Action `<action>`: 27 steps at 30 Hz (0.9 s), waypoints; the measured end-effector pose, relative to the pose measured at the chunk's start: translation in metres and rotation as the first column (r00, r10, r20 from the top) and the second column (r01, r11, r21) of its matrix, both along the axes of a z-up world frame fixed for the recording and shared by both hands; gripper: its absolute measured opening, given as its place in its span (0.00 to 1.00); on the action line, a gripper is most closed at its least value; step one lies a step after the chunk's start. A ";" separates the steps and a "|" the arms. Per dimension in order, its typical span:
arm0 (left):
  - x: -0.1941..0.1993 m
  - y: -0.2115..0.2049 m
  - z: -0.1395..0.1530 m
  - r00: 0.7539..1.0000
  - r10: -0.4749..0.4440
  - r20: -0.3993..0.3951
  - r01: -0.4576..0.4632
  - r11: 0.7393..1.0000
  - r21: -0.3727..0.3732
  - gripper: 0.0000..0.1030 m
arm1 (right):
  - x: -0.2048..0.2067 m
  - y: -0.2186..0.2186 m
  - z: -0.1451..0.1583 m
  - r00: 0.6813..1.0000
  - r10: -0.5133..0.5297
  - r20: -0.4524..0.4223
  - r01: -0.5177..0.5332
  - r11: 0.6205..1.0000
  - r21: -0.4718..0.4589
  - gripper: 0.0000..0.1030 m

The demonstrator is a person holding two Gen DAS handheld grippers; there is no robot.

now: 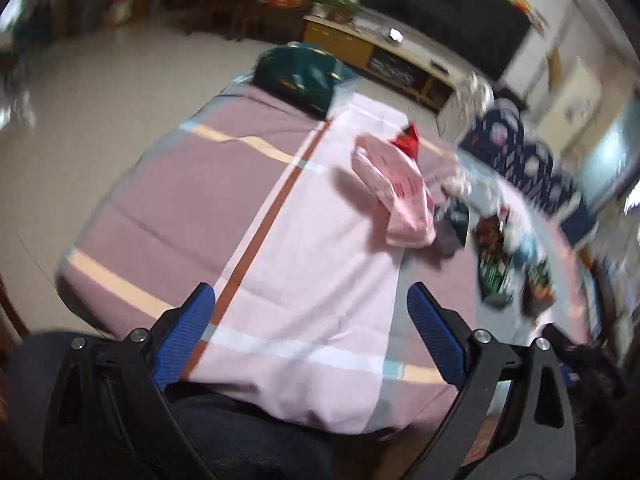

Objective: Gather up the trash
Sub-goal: 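Return the right tool to the table and reach for the pink plastic bag, then grasp the pink plastic bag with the right tool and lift it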

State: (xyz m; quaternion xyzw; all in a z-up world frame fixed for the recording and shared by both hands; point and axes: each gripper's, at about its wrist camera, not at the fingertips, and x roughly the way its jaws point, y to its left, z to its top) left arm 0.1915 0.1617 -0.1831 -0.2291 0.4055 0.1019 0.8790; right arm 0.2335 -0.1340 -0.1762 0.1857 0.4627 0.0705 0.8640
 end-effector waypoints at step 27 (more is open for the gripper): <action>0.000 0.009 -0.004 0.999 0.005 0.035 -0.001 0.996 -0.090 0.94 | 0.114 0.179 -0.038 0.876 0.481 -0.019 -0.462 0.830 -0.312 0.31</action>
